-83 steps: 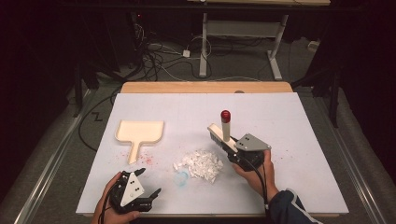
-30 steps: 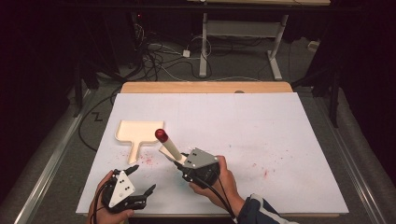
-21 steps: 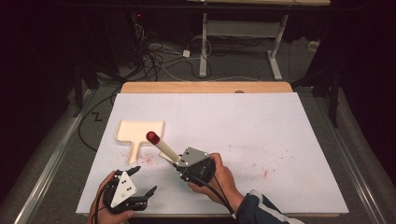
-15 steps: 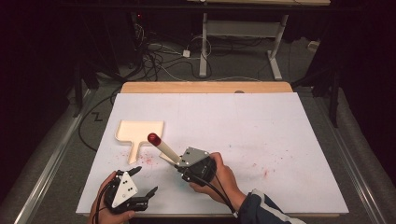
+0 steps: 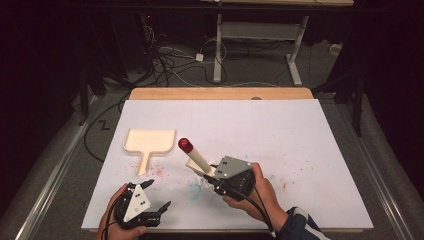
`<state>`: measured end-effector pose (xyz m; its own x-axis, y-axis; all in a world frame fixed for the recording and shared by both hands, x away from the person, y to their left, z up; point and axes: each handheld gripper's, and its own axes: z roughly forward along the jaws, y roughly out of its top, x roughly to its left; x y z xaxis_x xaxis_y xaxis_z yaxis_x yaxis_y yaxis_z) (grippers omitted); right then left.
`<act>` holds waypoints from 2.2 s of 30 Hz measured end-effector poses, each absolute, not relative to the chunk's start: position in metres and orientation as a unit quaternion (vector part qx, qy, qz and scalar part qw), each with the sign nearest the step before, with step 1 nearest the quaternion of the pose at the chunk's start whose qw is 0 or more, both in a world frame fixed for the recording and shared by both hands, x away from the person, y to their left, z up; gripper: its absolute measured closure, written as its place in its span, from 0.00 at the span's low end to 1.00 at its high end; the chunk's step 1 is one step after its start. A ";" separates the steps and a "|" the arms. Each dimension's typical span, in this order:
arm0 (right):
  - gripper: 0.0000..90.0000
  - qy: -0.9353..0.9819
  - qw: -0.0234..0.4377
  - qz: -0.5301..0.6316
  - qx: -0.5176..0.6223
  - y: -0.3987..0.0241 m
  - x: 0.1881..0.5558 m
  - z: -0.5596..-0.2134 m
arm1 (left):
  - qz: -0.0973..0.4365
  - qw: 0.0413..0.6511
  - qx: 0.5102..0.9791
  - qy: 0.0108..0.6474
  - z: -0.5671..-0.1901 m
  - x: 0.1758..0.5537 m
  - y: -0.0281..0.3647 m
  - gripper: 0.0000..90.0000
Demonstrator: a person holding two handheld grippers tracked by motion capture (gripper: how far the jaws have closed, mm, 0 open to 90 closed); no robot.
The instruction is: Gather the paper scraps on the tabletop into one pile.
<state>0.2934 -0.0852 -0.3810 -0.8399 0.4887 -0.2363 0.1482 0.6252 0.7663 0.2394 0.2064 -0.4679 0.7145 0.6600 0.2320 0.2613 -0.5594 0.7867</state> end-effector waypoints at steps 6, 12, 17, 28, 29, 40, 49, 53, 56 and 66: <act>0.75 0.848 0.212 0.447 0.189 -0.110 0.289 -0.364 | 0.259 0.380 0.845 0.273 -0.469 0.240 0.207 0.19; 0.75 0.835 0.217 0.467 0.196 -0.135 0.284 -0.352 | 0.262 0.379 0.846 0.270 -0.468 0.239 0.206 0.19; 0.75 0.830 0.224 0.464 0.214 -0.161 0.281 -0.349 | 0.265 0.370 0.850 0.264 -0.469 0.238 0.204 0.19; 0.75 0.837 0.215 0.413 0.288 -0.228 0.290 -0.386 | 0.264 0.361 0.855 0.262 -0.471 0.239 0.199 0.19; 0.75 0.837 0.213 0.411 0.291 -0.233 0.291 -0.389 | 0.264 0.358 0.857 0.261 -0.471 0.240 0.199 0.19; 0.75 0.853 0.129 0.406 0.302 -0.269 0.284 -0.401 | 0.266 0.352 0.859 0.258 -0.472 0.240 0.197 0.19; 0.71 0.865 0.036 0.371 0.336 -0.280 0.317 -0.415 | 0.261 0.350 0.862 0.257 -0.474 0.243 0.193 0.19; 0.64 0.869 0.047 0.348 0.349 -0.286 0.343 -0.418 | 0.255 0.349 0.864 0.258 -0.475 0.246 0.191 0.19; 0.60 0.881 0.045 0.330 0.337 -0.285 0.362 -0.423 | 0.253 0.345 0.866 0.257 -0.476 0.247 0.191 0.19; 0.52 0.920 0.085 0.270 0.270 -0.267 0.395 -0.425 | 0.247 0.342 0.870 0.256 -0.477 0.248 0.189 0.19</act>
